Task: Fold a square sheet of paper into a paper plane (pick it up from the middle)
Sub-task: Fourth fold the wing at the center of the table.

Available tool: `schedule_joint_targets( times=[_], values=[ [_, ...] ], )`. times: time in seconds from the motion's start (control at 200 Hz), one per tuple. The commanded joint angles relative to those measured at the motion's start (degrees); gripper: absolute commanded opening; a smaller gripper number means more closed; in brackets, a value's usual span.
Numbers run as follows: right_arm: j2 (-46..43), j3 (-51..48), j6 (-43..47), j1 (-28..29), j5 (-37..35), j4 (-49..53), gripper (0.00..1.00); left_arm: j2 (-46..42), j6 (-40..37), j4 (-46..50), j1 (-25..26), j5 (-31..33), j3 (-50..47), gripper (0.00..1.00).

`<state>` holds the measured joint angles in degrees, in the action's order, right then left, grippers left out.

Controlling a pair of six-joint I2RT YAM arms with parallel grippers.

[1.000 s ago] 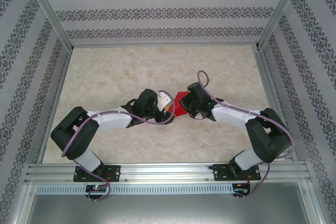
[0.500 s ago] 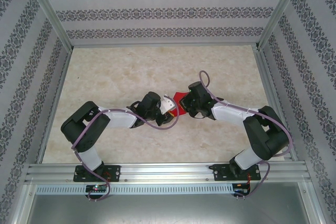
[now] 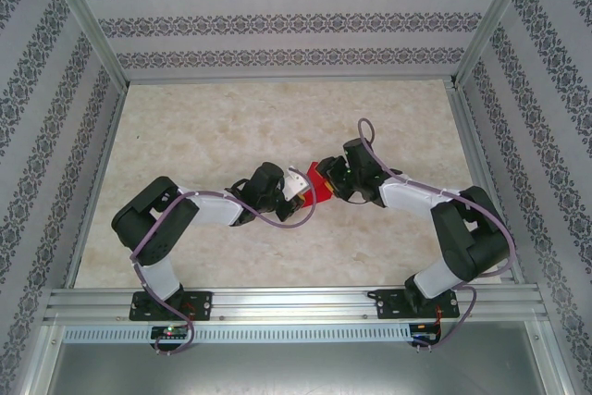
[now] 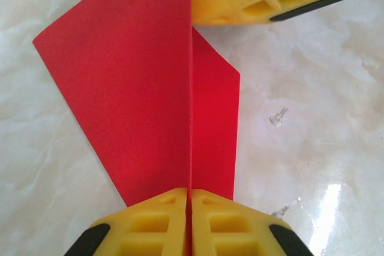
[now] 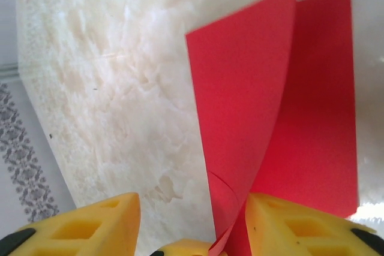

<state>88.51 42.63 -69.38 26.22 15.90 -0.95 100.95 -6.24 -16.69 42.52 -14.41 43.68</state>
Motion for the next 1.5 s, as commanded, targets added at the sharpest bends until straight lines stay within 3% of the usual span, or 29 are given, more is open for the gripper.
schedule_joint_targets(
  times=[0.0,0.27,0.46,0.619,1.494],
  values=[
    [-2.7,-3.8,8.8,-1.5,4.1,-6.6,0.53,0.1,8.5,-1.3,0.7,-0.7,1.7,0.08],
    [-4.0,-7.4,16.8,-2.3,9.1,-10.6,0.53,0.5,22.8,-0.6,0.1,-2.5,2.0,0.07],
    [-2.7,-8.7,17.9,-2.1,9.8,-10.7,0.46,0.6,28.7,-3.0,-0.2,-2.0,0.6,0.07],
    [-0.7,-7.9,18.5,-1.9,10.2,-10.7,0.38,1.0,31.1,-3.6,-0.7,-2.8,0.2,0.08],
    [10.0,-3.3,19.2,-1.2,10.1,-10.6,0.40,2.3,35.8,0.3,-2.5,-5.1,1.3,0.17]
  ],
)
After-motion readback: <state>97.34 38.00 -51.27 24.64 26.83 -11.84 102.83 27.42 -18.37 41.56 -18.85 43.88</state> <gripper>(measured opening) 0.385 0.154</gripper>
